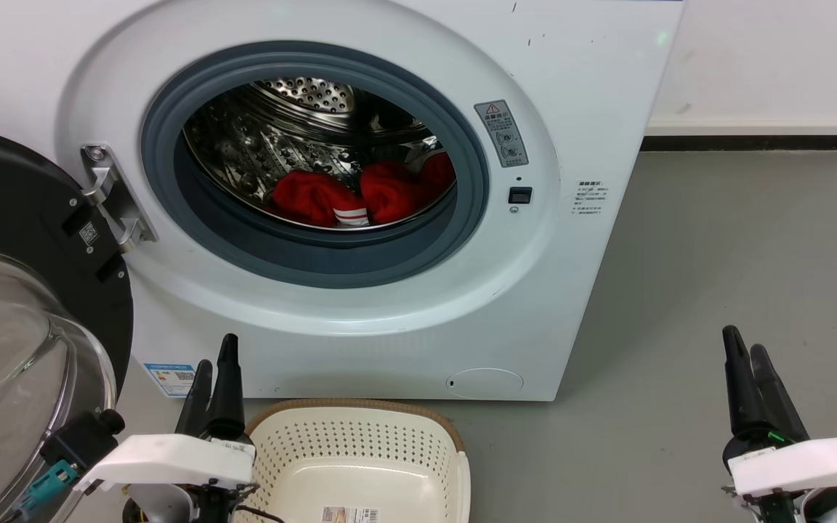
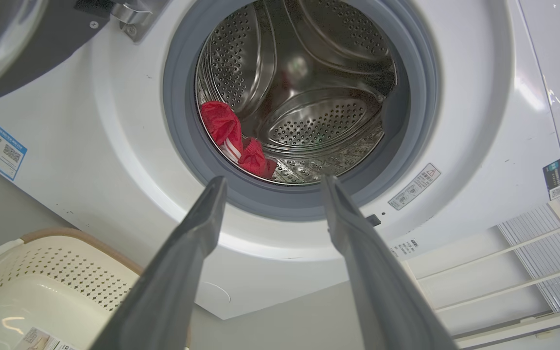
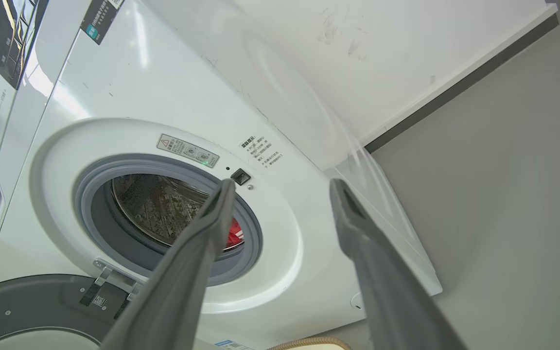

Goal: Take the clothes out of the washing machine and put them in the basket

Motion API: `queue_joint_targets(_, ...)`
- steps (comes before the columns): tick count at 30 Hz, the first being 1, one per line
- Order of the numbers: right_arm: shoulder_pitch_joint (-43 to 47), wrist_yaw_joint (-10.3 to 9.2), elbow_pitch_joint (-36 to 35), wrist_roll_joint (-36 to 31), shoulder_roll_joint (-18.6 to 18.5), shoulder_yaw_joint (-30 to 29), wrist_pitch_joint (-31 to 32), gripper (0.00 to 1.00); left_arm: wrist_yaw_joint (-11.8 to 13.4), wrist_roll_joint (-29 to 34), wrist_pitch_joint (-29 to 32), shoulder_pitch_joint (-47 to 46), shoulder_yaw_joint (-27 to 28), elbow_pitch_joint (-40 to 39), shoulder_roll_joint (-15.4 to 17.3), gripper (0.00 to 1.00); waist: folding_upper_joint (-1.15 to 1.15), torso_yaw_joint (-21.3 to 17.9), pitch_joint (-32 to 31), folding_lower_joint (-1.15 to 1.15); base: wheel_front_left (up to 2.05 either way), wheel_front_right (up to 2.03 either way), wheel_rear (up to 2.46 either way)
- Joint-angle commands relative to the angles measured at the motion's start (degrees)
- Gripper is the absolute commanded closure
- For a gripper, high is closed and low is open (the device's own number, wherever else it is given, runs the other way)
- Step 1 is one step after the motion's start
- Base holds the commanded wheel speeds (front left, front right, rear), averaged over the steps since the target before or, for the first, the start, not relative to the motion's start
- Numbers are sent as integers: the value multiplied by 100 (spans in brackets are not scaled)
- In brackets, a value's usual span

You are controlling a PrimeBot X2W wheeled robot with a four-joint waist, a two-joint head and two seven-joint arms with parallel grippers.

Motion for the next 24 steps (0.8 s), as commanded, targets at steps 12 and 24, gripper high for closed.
queue_joint_targets(12,158,0,-439,-1136,2,122,-259,0,-95,968,-258,93,-98,-209,14,0,0,-5,17,0,0,0,0)
queue_joint_targets(24,301,0,-657,-2107,4,166,-463,0,-46,1753,-462,192,-126,-321,14,0,0,-19,33,0,0,0,0)
